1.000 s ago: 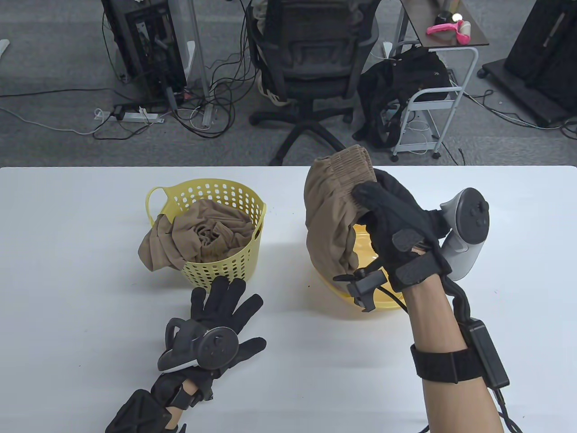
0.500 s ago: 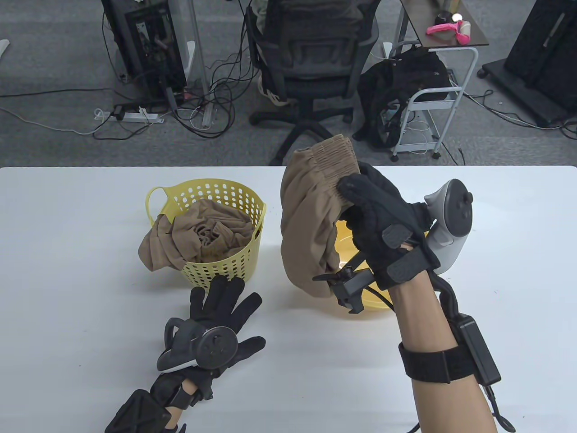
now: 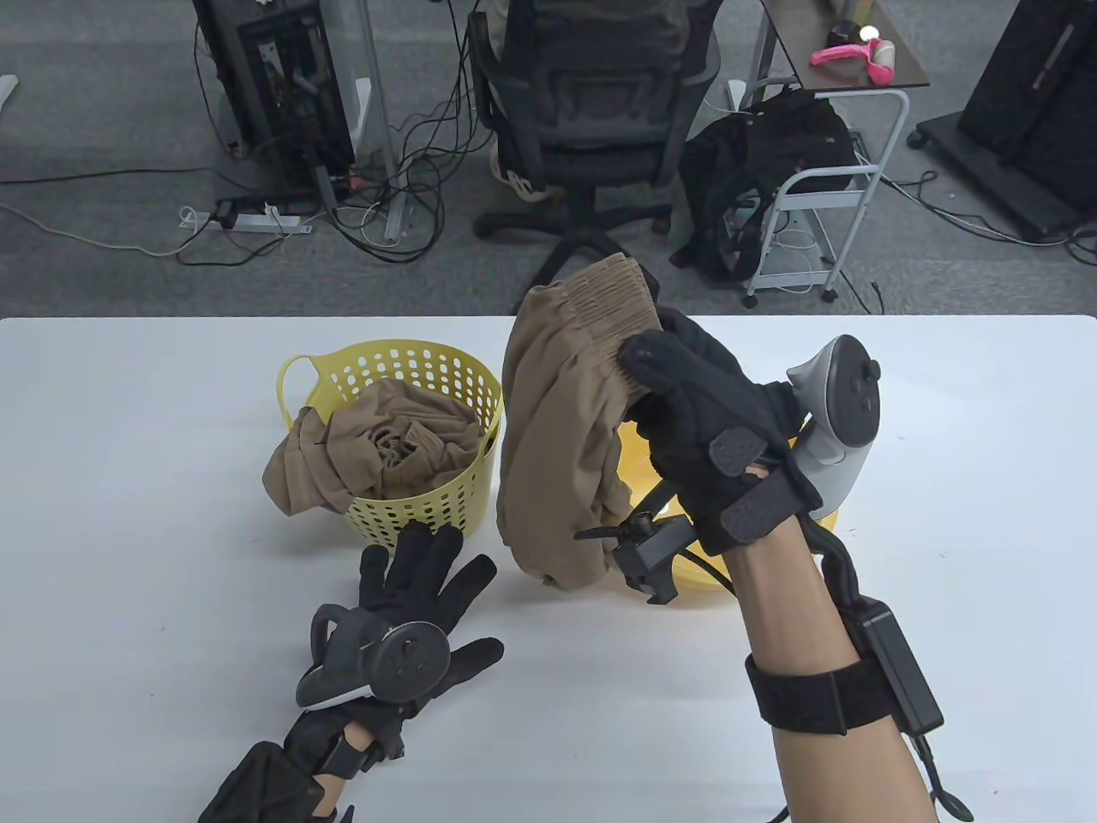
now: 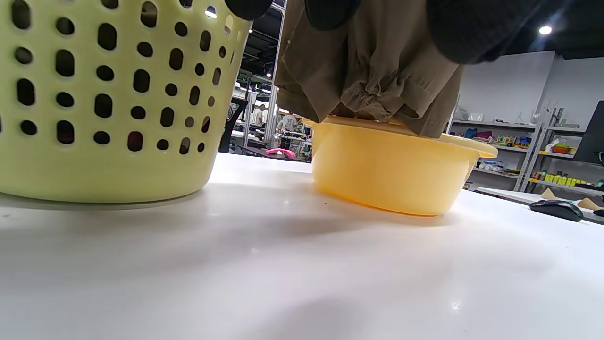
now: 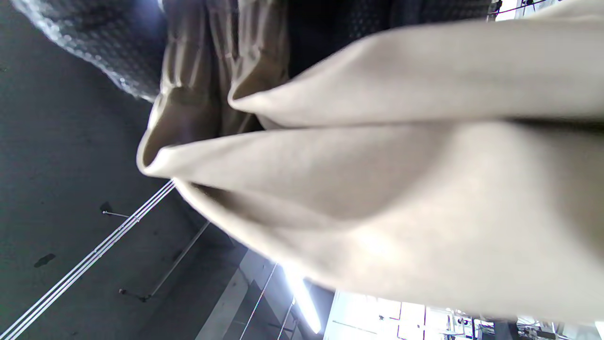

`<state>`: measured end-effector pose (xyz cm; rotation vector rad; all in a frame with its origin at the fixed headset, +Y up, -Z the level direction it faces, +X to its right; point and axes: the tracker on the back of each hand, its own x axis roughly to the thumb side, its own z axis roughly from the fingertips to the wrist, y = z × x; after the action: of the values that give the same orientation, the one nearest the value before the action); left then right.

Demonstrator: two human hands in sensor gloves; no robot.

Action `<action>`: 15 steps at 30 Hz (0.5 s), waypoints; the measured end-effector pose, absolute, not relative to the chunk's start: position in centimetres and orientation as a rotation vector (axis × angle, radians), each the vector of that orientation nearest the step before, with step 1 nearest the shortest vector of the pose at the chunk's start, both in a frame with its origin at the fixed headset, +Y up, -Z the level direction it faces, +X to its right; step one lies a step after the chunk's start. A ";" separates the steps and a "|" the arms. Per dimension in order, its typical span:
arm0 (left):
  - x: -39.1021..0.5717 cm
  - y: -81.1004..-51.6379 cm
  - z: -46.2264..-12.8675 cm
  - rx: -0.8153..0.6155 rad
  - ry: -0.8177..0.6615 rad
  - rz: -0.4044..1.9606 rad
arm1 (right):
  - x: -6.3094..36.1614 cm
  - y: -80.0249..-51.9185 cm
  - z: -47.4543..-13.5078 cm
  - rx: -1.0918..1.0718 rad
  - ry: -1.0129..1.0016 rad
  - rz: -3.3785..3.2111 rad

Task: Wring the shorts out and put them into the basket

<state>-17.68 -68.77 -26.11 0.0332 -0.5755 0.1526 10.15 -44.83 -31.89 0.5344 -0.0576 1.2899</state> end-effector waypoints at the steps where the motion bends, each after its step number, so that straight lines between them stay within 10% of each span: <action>1: -17.7 -68.8 -26.1 0.035 -0.576 0.151 | 10.1 -44.8 -31.9 0.537 -0.057 1.290; 15: -17.6 -68.8 -25.9 0.037 -0.583 0.145 | 10.6 -44.6 -31.4 0.545 -0.065 1.295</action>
<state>-17.60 -68.77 -25.93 0.0370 -0.5827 0.1446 10.65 -44.60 -31.37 0.5448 -0.0648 1.2951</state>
